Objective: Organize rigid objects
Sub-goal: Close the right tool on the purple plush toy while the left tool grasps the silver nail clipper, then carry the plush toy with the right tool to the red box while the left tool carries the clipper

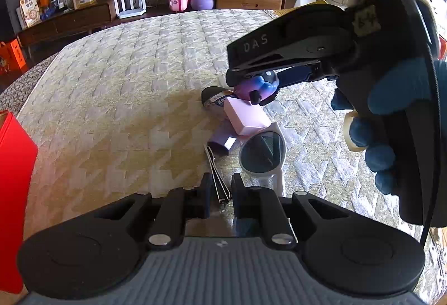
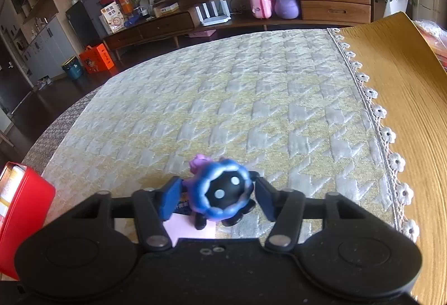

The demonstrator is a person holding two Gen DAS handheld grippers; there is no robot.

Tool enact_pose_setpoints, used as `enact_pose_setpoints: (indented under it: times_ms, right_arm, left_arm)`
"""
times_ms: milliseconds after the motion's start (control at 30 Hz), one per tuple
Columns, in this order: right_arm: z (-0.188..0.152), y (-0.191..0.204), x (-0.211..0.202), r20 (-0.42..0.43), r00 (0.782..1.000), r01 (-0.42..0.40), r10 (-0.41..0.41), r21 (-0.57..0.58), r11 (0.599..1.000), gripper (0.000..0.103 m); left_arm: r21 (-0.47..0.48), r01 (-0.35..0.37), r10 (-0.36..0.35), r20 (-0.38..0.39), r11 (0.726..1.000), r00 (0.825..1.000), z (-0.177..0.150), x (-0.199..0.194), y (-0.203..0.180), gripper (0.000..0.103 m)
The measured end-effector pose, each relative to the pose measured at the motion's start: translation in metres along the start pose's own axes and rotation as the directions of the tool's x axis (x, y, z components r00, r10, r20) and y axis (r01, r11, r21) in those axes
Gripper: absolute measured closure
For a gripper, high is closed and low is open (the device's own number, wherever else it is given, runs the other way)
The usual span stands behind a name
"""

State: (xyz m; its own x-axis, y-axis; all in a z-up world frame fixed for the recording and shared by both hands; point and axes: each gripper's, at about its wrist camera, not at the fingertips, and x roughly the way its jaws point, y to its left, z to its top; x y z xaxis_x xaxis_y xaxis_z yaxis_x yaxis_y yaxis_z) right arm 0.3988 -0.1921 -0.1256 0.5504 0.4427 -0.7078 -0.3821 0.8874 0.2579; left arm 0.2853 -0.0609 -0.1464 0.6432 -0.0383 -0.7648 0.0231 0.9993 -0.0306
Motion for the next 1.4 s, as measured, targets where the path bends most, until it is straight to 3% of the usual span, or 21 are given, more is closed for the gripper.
enact_pose_setpoints:
  times_ms: [600,1000,1400]
  right_arm:
    - [-0.014,0.014,-0.053,0.035,0.999,-0.027,0.029,-0.054,0.998,0.048]
    - [-0.027,0.053,-0.105,0.027,0.997,-0.062,0.067,-0.134,0.989,0.048]
    - [-0.039,0.105,-0.14,0.033,0.994,-0.093,0.103,-0.211,0.973,0.048]
  left_arm:
    - [-0.075,0.0,0.0,-0.003,0.997,1.0,0.003,-0.021,0.034,0.091]
    - [-0.158,0.015,-0.015,0.007,0.987,1.0,0.0,-0.071,0.06,0.091]
    - [-0.204,-0.012,0.023,0.056,0.979,0.998,-0.016,-0.126,0.102,0.091]
